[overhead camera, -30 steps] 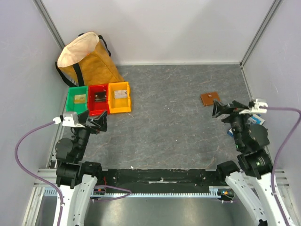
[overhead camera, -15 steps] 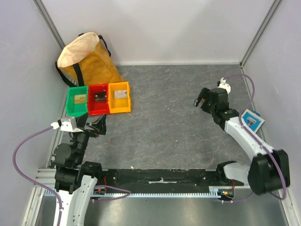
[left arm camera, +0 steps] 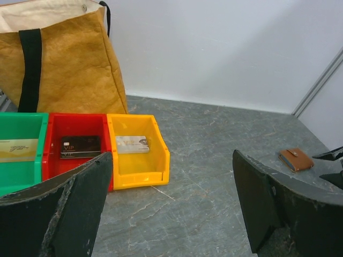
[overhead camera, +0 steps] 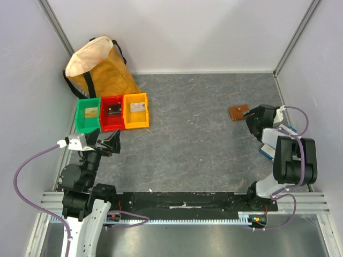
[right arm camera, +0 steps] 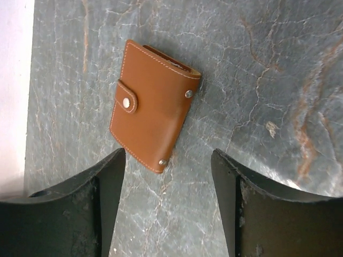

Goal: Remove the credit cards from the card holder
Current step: Open the card holder at the center of the board.

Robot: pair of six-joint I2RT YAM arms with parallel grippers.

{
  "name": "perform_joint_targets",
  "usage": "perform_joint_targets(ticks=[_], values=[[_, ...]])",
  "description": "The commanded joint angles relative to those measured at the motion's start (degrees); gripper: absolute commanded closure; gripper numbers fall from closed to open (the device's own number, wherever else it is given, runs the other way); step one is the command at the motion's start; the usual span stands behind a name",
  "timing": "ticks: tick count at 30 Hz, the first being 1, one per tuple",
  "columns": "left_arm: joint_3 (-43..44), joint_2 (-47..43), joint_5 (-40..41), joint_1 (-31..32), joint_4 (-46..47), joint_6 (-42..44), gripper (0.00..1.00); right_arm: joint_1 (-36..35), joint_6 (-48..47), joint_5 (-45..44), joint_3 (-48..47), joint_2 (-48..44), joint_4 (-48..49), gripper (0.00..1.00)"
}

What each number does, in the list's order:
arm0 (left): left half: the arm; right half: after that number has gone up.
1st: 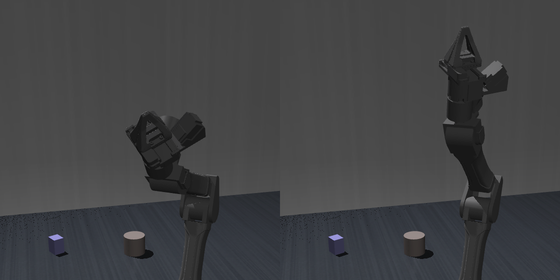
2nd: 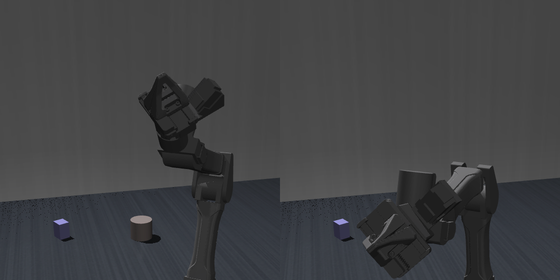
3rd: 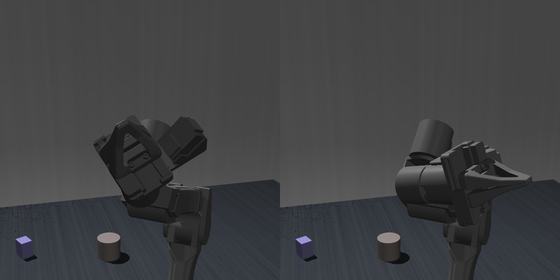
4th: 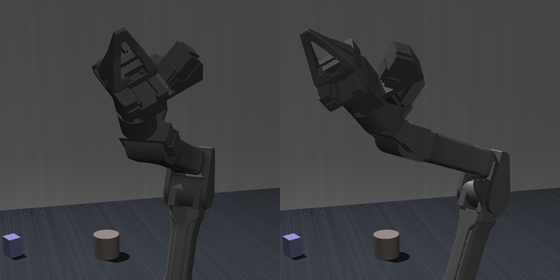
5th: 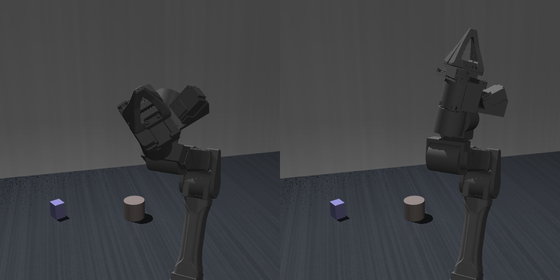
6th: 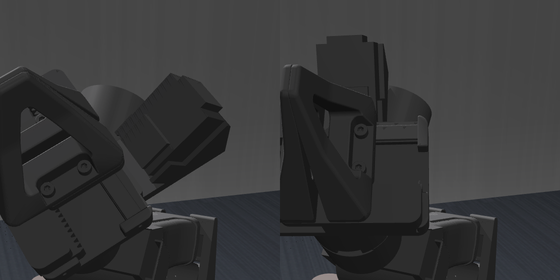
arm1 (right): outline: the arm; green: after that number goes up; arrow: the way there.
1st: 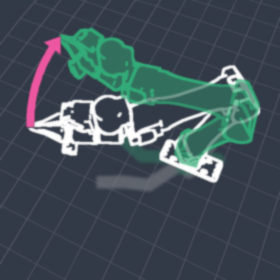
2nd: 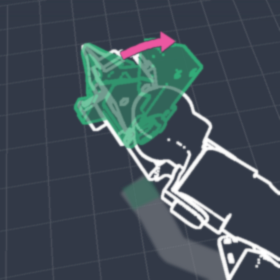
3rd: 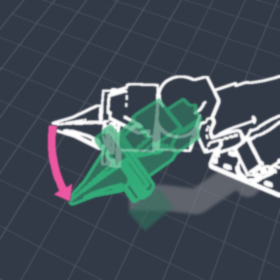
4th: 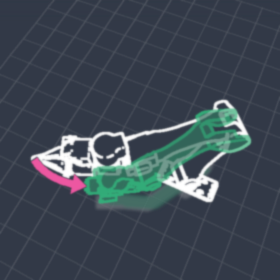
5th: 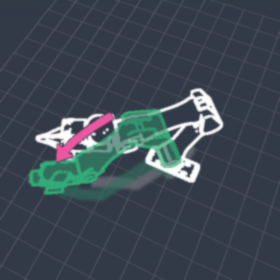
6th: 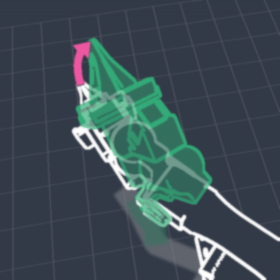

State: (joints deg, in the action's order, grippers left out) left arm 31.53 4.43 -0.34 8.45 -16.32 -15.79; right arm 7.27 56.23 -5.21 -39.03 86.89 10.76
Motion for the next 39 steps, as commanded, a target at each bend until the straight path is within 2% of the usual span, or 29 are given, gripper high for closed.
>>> perform_joint_targets(ticks=[1,8,12,17,21,23,28,31,39], values=[[1.69,-0.3,1.47,-0.01,0.23,0.76,0.02,0.64,6.53,2.31,0.27,5.21,9.35,0.3],[1.69,0.14,1.48,0.08,0.23,0.85,0.03,0.56,7.32,1.44,-2.89,13.99,9.02,0.36],[1.69,0.41,1.39,-0.01,0.23,0.94,0.03,0.55,7.06,1.34,-5.0,17.86,5.77,0.45],[1.78,0.76,1.39,-0.01,0.23,0.94,0.03,0.55,5.13,2.48,-5.89,20.33,3.56,0.66],[1.78,1.29,1.22,-0.01,0.15,0.85,0.03,0.38,2.14,4.85,-5.8,20.25,3.56,0.91],[1.69,1.55,1.04,-0.01,0.14,0.68,0.03,-0.23,0.21,6.52,-6.06,19.98,3.21,1.0],[2.04,3.74,0.6,-0.27,-0.29,0.94,0.04,-3.57,-4.45,10.39,-5.28,17.62,1.45,1.0],[2.57,6.2,-1.76,-0.27,-0.73,0.5,0.04,-6.99,-5.25,11.98,-1.33,13.15,1.8,1.0],[2.84,13.23,-9.58,-0.36,-0.56,-0.47,0.05,-23.94,-6.74,14.18,10.54,0.31,-0.21,1.0]])
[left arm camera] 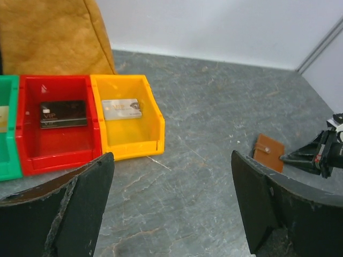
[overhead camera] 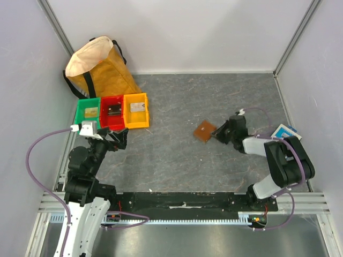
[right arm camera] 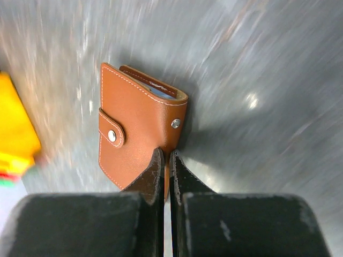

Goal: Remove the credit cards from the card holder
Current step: Open the card holder at the center of the board.

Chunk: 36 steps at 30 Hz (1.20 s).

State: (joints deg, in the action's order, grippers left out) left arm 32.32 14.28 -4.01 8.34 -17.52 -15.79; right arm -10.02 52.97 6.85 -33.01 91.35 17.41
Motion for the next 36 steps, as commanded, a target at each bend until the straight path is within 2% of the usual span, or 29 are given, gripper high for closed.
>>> perform_joint_targets(ticks=[1,2,4,7,8,11,14,20,25,28,33,34,36], values=[[2.22,4.69,-6.96,-0.34,0.64,-0.64,0.04,-8.94,-4.1,2.03,5.5,-5.56,-7.56,1.0],[2.4,6.53,-7.76,-0.34,0.56,-1.43,0.03,-10.53,-4.97,1.94,6.46,-6.7,-8.35,1.0],[3.1,10.04,-8.82,-0.34,0.12,-3.71,0.02,-12.56,-7.34,1.5,7.08,-9.16,-10.89,0.91],[3.89,16.89,-13.99,-0.34,-0.15,-5.29,0.02,-14.5,-11.48,1.67,7.53,-12.15,-13.71,0.64],[4.24,19.27,-16.36,-0.25,-0.23,-6.0,0.02,-14.5,-12.36,2.28,7.7,-12.77,-14.15,0.59],[5.21,26.91,-22.25,0.62,-0.59,-9.07,0.02,-14.68,-12.98,4.92,8.31,-14.01,-13.98,0.52],[5.65,33.25,-21.49,5.52,0.46,-12.15,0.02,-14.76,-12.46,6.85,9.54,-13.48,-11.09,0.5],[9.78,45.81,-9.37,19.94,4.06,-15.58,0.03,-14.68,-11.4,8.26,11.22,-7.51,-4.06,0.49],[15.57,59.34,-4.88,25.93,6.53,-16.2,0.1,-14.76,-11.92,7.92,12.1,-5.66,-1.59,0.49],[20.93,68.66,-1.36,30.41,6.62,-15.94,0.2,-14.76,-12.01,7.74,12.62,-5.83,-0.97,0.49],[27.35,80.09,0.5,34.9,6.45,-16.2,0.23,-14.68,-12.71,7.83,13.15,-6.8,-0.8,0.49],[28.06,81.59,0.58,35.34,6.36,-16.29,0.29,-14.68,-12.72,7.91,13.24,-6.89,-0.8,0.49],[29.2,84.14,1.8,36.22,5.83,-17.34,0.33,-14.76,-13.07,7.91,13.33,-7.15,-0.62,0.49]])
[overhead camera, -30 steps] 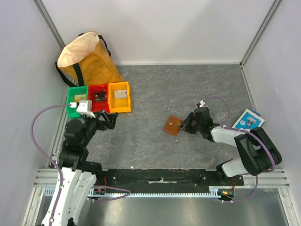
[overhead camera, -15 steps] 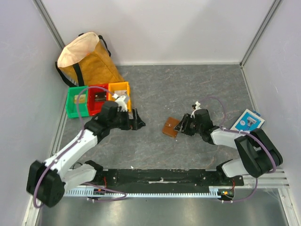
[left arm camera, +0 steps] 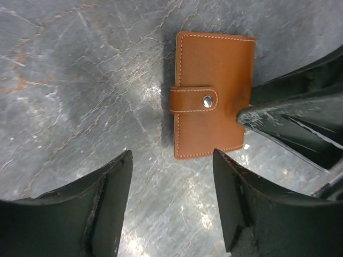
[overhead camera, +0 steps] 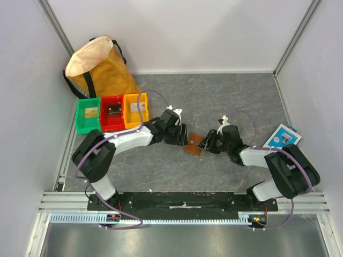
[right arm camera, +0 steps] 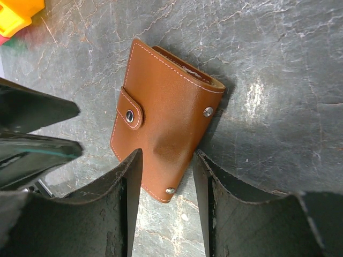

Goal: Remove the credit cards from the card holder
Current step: Open the card holder at the center of the board.

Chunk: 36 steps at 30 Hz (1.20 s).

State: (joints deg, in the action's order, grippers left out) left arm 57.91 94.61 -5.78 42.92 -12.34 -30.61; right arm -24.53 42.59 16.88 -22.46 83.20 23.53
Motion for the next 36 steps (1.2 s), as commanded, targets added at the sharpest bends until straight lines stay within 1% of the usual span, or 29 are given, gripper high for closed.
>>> perform_joint_targets(ticks=[1,3,7,11,13,14,16,17,18,21,24,26,28,29,31,32,36], values=[[3.7,4.79,4.19,1.82,0.65,-3.05,0.37,-0.25,-2.95,-2.21,2.86,0.91,-6.65,0.49],[3.26,5.85,5.16,2.35,1.08,-4.28,0.44,-0.16,-3.21,-2.38,2.86,1.17,-6.65,0.5],[1.07,7.25,4.9,2.87,3.1,-6.91,0.48,-0.25,-3.21,-1.51,2.86,2.58,-5.17,0.5],[-1.83,7.78,4.73,3.23,6.27,-9.81,0.55,-0.25,-3.04,-0.72,2.86,4.16,-3.76,0.5],[-3.76,7.79,4.2,3.23,7.94,-11.39,0.67,-0.25,-2.69,-0.27,3.12,4.87,-2.88,0.5],[-4.81,7.61,4.29,3.23,8.55,-12.88,0.75,-0.25,-2.34,-0.19,3.21,4.95,-2.35,0.5],[-7.8,6.91,3.94,3.23,11.18,-15.61,0.83,-0.16,-2.33,-0.1,3.38,4.95,-2.17,0.5],[-9.55,6.47,3.5,3.23,12.15,-16.75,0.84,-0.25,-2.33,-0.01,3.47,5.04,-1.91,0.5],[-11.22,6.03,2.89,3.23,14.6,-17.98,0.85,-0.25,-2.33,0.08,3.39,5.22,-1.91,0.49],[-14.05,5.41,1.74,3.31,17.17,-20.27,0.85,-0.16,-2.16,1.39,3.56,5.92,-0.07,0.5],[-15.37,5.15,0.69,3.58,18.49,-21.15,0.85,-0.25,-1.63,3.59,4.09,6.54,2.92,0.55],[-15.46,4.89,0.68,3.93,18.84,-21.42,0.85,-0.25,-1.54,5.26,4.35,6.98,4.76,0.61],[-15.9,4.1,1.21,4.19,18.84,-21.51,0.84,-0.25,-1.54,6.58,4.88,6.63,6.35,0.76],[-16.25,3.31,1.56,4.19,18.76,-21.68,0.82,-0.25,-1.54,6.93,5.23,6.28,6.88,0.85],[-16.86,1.2,3.31,4.28,17.53,-21.42,0.78,-0.16,-1.72,7.28,5.76,4.96,7.58,0.96],[-16.87,-0.2,4.19,4.28,16.31,-21.07,0.74,-0.16,-1.98,7.29,5.76,4.09,7.5,1.0],[-13.45,-4.42,10.51,6.12,7.88,-17.65,0.53,-0.78,-3.38,5.53,5.67,0.57,5.57,1.0]])
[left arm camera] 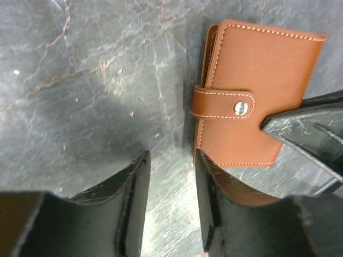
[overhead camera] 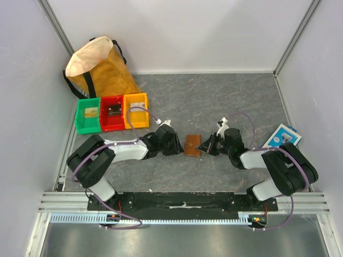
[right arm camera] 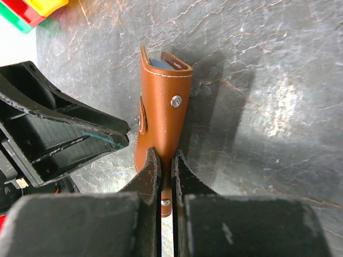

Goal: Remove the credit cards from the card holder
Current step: Open the card holder at the center of the board.

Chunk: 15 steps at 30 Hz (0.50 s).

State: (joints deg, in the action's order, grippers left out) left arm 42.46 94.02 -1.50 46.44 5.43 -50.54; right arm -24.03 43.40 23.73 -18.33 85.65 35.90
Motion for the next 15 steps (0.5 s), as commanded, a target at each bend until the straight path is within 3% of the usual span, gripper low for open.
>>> perform_joint_targets(ticks=[1,6,15], values=[[3.15,-4.54,7.72,3.48,-11.57,3.25,0.47,-1.54,-4.55,-2.18,1.54,-2.76,-7.77,1.0],[9.65,-3.94,12.74,7.0,-16.76,5.89,0.32,-3.82,-6.3,-6.93,0.57,-6.36,-12.42,1.0],[18.44,3.09,17.31,8.93,-18.88,8.44,0.34,-7.52,-8.33,-14.84,-1.01,-10.67,-19.11,1.0]])
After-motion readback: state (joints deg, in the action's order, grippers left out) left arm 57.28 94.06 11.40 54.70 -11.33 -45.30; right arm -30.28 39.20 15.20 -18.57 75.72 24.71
